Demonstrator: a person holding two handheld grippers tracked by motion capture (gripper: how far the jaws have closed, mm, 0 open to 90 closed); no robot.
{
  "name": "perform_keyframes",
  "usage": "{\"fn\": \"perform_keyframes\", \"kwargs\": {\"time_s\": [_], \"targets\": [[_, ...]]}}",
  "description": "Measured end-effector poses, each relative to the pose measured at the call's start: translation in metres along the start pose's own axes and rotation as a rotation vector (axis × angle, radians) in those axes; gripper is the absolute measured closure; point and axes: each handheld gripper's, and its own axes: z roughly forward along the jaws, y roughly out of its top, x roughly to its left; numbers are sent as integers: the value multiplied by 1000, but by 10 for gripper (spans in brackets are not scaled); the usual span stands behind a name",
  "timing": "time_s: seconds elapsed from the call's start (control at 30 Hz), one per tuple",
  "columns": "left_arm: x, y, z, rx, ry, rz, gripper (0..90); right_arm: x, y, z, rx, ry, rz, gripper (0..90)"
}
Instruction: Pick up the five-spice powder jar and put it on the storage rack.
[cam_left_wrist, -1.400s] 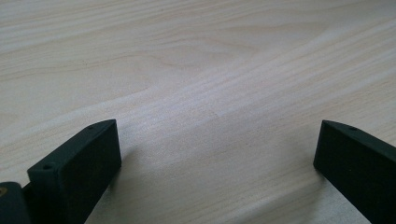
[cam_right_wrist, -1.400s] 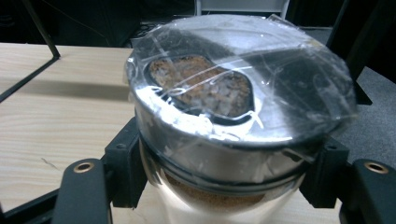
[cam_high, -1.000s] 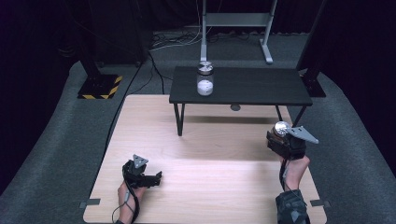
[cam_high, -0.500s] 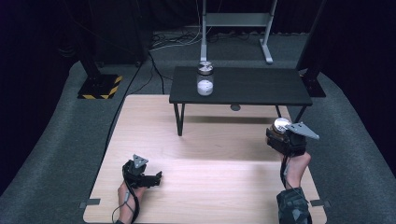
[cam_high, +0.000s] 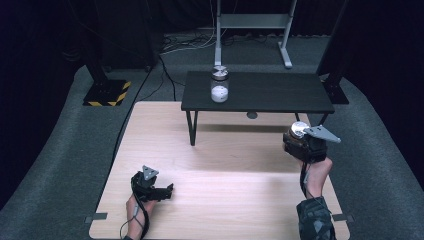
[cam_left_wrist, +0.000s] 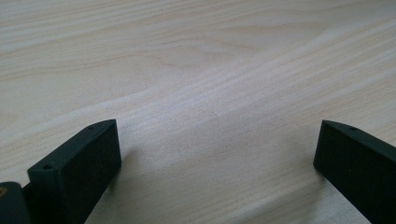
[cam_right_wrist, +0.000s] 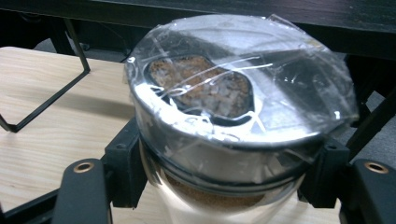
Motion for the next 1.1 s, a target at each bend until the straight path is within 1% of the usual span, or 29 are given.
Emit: {"fn": "perform_keyframes", "kwargs": {"time_s": [0.47,1.1], "targets": [[0,0,0,0,0,0,5,1,12,-1,5,16,-25,293],[0,0,0,0,0,0,6,0,22,-3,-4,25,-34,294]]}}
